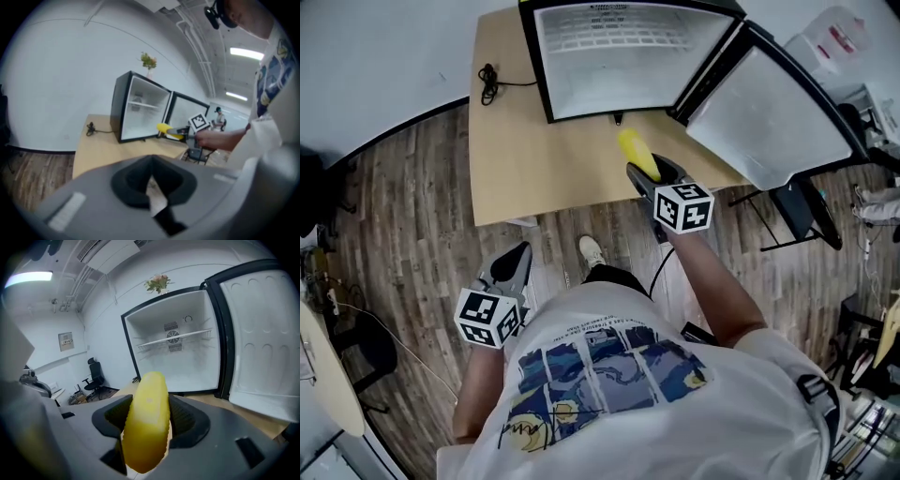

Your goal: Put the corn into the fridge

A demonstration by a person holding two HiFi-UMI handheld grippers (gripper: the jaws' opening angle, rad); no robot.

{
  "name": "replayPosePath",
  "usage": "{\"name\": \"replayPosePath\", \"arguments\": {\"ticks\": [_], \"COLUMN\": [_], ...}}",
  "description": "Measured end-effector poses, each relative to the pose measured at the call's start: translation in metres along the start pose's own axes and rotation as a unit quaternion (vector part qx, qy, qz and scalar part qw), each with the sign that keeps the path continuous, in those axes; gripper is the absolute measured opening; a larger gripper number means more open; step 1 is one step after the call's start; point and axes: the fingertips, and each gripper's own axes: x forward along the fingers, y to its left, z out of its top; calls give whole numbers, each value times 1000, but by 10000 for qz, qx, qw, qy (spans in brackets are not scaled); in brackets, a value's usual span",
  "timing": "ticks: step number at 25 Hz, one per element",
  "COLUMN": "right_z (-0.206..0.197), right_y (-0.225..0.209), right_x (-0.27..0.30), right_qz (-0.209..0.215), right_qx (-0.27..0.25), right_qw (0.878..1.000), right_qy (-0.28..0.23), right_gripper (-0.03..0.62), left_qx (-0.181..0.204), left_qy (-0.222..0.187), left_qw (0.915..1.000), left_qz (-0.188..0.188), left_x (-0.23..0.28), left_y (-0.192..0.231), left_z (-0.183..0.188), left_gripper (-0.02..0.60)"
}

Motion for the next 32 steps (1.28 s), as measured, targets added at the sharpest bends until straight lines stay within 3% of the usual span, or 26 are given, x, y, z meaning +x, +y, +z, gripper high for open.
{"name": "replayPosePath", "arguments": {"ticks": [8, 14, 23, 32], "right_z": [38, 61, 78, 78], "right_y": [-72, -108, -153, -179], "right_x": [104, 166, 245, 293], "right_qz": [-203, -370, -839, -1202], "right_qx": [-168, -234, -490, -463], "right_qw": [9996, 9990, 9950, 9908], "right_qy": [57, 130, 232, 404], "right_gripper": [239, 239, 239, 239], "left_qx": [-123, -225, -473, -565], "left_qy": [-42, -86, 84, 297], "left_qw": [9992, 9959, 9873, 9813], "left_qz": [376, 875, 1512, 1815], "left_x": [42, 41, 28, 20], "left_y": [21, 42, 71, 81], "left_z": [29, 44, 41, 33], "left_gripper": [9, 9, 9, 9]}}
